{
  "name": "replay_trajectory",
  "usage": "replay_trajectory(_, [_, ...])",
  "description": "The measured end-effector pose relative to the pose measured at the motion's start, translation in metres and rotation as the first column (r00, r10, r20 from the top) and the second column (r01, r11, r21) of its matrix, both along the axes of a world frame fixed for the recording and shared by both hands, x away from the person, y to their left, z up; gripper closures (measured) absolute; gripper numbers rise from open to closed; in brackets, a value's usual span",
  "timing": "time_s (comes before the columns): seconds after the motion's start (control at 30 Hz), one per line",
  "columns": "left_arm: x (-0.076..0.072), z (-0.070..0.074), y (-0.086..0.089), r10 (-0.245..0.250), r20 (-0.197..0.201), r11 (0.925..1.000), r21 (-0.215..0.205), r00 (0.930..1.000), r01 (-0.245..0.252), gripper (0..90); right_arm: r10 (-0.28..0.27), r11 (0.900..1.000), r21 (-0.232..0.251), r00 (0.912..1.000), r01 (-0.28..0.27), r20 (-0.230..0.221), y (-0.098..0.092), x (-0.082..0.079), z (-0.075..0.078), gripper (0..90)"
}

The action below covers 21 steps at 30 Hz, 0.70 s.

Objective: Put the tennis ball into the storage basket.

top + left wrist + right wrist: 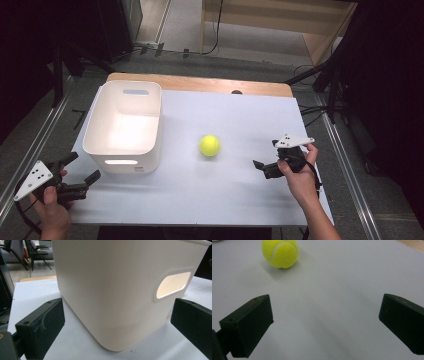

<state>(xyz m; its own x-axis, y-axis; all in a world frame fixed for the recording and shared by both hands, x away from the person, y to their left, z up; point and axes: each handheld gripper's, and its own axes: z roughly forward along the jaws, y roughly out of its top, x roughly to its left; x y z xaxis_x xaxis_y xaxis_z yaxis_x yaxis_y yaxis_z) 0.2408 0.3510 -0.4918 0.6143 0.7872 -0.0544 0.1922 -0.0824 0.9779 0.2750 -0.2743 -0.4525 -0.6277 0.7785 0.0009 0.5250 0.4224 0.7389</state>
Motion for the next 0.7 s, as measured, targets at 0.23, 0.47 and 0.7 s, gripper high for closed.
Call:
replay_trajectory(0.23, [0.000,0.000,0.000,-0.003,0.000,1.0000,0.000,1.0000,0.003,0.0,0.031,0.999,-0.039,0.9994,-0.032,-0.013,0.013,0.011,0.006,0.0])
replay_trajectory(0.47, [0.000,0.000,0.000,-0.006,-0.001,1.0000,-0.002,1.0000,0.006,0.0,0.048,0.996,-0.069,0.9983,-0.050,-0.033,0.022,0.020,0.012,0.0])
replay_trajectory(0.7, [0.000,0.000,0.000,-0.008,-0.001,1.0000,-0.001,1.0000,0.008,0.0,0.071,0.993,-0.096,0.9965,-0.075,-0.044,0.029,0.029,0.016,0.0])
